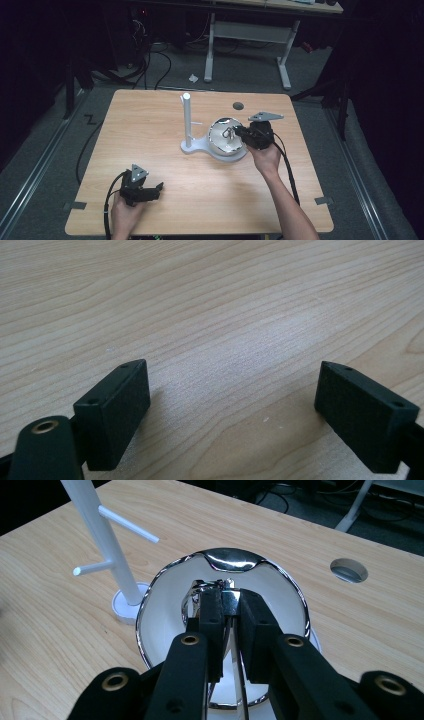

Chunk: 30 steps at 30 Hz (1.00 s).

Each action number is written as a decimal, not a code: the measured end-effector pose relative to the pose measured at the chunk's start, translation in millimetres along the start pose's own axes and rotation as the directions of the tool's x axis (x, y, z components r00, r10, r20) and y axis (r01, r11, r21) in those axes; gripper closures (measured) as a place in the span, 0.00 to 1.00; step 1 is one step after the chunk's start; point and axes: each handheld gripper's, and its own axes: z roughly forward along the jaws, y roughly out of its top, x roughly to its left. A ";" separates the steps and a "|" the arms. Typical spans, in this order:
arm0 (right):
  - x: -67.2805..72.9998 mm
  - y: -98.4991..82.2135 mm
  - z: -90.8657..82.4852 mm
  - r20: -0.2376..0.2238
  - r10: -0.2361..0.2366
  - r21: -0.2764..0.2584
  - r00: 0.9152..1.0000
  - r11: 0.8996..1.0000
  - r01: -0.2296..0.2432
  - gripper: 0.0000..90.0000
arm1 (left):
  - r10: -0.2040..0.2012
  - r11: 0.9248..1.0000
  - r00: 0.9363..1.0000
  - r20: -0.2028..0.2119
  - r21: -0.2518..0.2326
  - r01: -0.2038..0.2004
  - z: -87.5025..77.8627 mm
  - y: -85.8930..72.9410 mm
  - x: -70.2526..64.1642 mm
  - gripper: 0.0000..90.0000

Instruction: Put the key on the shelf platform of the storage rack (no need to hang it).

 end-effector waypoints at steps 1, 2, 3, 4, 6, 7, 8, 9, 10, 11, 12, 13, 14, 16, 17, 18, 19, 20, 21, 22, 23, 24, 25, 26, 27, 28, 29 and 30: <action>0.3 0.8 2.8 -0.003 0.001 0.004 1.000 1.000 -0.001 0.91 | 0.000 1.000 1.000 -0.002 -0.001 0.000 0.1 0.0 0.0 0.17; 0.3 0.8 2.8 -0.003 0.001 0.004 1.000 1.000 -0.001 0.91 | 0.000 1.000 1.000 -0.001 -0.001 0.000 0.1 0.0 0.0 0.17; 0.2 1.2 4.2 -0.002 -0.006 0.006 1.000 1.000 0.006 0.91 | 0.001 1.000 1.000 -0.001 -0.001 -0.001 0.1 0.0 0.0 0.17; 0.7 1.5 5.4 -0.003 0.001 0.008 1.000 1.000 -0.001 0.91 | 0.001 1.000 1.000 -0.002 -0.001 -0.001 0.1 0.0 0.0 0.17; 0.6 1.6 8.4 -0.005 -0.002 0.011 1.000 1.000 0.002 0.91 | 0.001 1.000 1.000 -0.002 -0.001 -0.001 0.1 0.0 0.0 0.17; 0.6 1.5 9.8 -0.005 -0.002 0.015 1.000 1.000 0.002 0.91 | 0.001 1.000 1.000 -0.002 -0.001 -0.001 0.1 0.0 0.0 0.17; 0.7 1.4 11.3 -0.006 0.001 0.018 1.000 1.000 -0.001 0.91 | 0.001 1.000 1.000 -0.002 -0.001 -0.001 0.1 0.0 0.0 0.17; 0.5 1.3 12.9 -0.006 -0.001 0.020 1.000 1.000 0.001 0.91 | 0.000 1.000 1.000 -0.002 -0.001 0.000 0.1 0.0 0.0 0.17; 0.3 1.3 14.1 -0.005 -0.003 0.022 1.000 1.000 0.004 0.91 | 0.000 1.000 1.000 -0.001 -0.001 0.000 0.1 0.0 -0.1 0.17; 0.2 1.2 15.5 -0.007 -0.001 0.023 1.000 1.000 0.002 0.91 | 0.001 1.000 1.000 -0.001 0.000 -0.001 0.0 0.0 0.1 0.17; 0.4 0.9 17.8 -0.008 0.004 0.029 1.000 1.000 -0.004 0.91 | 0.001 1.000 1.000 -0.001 -0.001 -0.001 0.1 0.0 0.0 0.17; 0.4 0.9 17.8 -0.008 0.004 0.029 1.000 1.000 -0.004 0.91 | 0.001 1.000 1.000 -0.002 -0.001 -0.001 0.1 0.0 0.0 0.17; 0.1 0.9 18.8 -0.009 -0.001 0.028 1.000 1.000 0.001 0.91 | 0.002 1.000 1.000 -0.002 -0.001 -0.002 0.0 0.0 0.1 0.17; 0.1 0.6 21.3 -0.010 0.002 0.033 1.000 0.999 -0.001 0.91 | 0.001 1.000 1.000 -0.002 -0.001 -0.001 0.1 0.0 0.0 0.17; 0.2 0.4 22.5 -0.012 0.004 0.033 1.000 0.999 -0.004 0.91 | 0.002 1.000 1.000 -0.002 -0.001 -0.002 0.0 0.0 0.1 0.17; 0.4 0.0 24.9 -0.017 0.005 0.037 1.000 0.999 -0.004 0.91 | 0.002 1.000 1.000 -0.002 -0.001 -0.002 0.0 0.0 0.1 0.17; 0.4 0.0 24.9 -0.017 0.005 0.037 1.000 0.999 -0.004 0.91 | 0.002 1.000 1.000 -0.002 -0.001 -0.002 0.1 0.0 0.1 0.17; 0.1 -0.1 25.9 -0.016 -0.002 0.038 1.000 0.999 0.003 0.91 | 0.002 1.000 1.000 -0.002 -0.001 -0.002 0.1 0.0 0.1 0.17; 0.5 -0.3 27.4 -0.016 0.000 0.041 1.000 0.999 0.000 0.91 | 0.002 1.000 1.000 -0.002 -0.001 -0.002 0.0 0.0 0.1 0.17; 0.5 -0.4 28.6 -0.017 -0.001 0.042 1.000 0.999 0.001 0.91 | 0.002 1.000 1.000 -0.002 -0.001 -0.002 0.0 0.0 0.1 0.17; 0.7 -0.5 29.8 -0.018 0.001 0.044 1.000 0.999 0.000 0.91 | 0.002 1.000 1.000 -0.002 -0.001 -0.002 0.0 0.0 0.1 0.17; 1.0 -0.4 30.7 -0.018 0.002 0.050 1.000 0.999 -0.001 0.91 | 0.002 1.000 1.000 -0.002 -0.001 -0.002 0.0 0.0 0.1 0.17; 1.1 -0.5 32.1 -0.018 -0.001 0.051 1.000 0.999 0.002 0.91 | 0.002 1.000 1.000 -0.002 -0.001 -0.002 0.0 0.0 0.1 0.17; 1.4 -0.7 33.7 -0.020 0.000 0.052 1.000 0.999 0.001 0.91 | 0.002 1.000 1.000 -0.002 -0.001 -0.002 0.1 0.0 0.1 0.17; 1.4 -0.7 33.7 -0.020 0.000 0.052 1.000 0.999 0.001 0.91 | 0.002 1.000 1.000 -0.002 -0.001 -0.002 0.1 0.0 0.1 0.17; 1.6 -0.8 34.6 -0.022 0.000 0.052 1.000 0.999 0.002 0.91 | 0.001 1.000 1.000 -0.002 -0.001 -0.001 0.1 0.0 0.1 0.17; 1.9 -0.7 35.2 -0.019 -0.001 0.057 1.000 0.998 0.002 0.91 | 0.002 1.000 1.000 -0.002 -0.001 -0.002 0.0 0.0 0.1 0.17; 2.2 -0.7 36.2 -0.021 -0.001 0.057 1.000 0.998 0.002 0.91 | 0.002 1.000 1.000 -0.002 -0.001 -0.002 0.0 0.0 0.1 0.17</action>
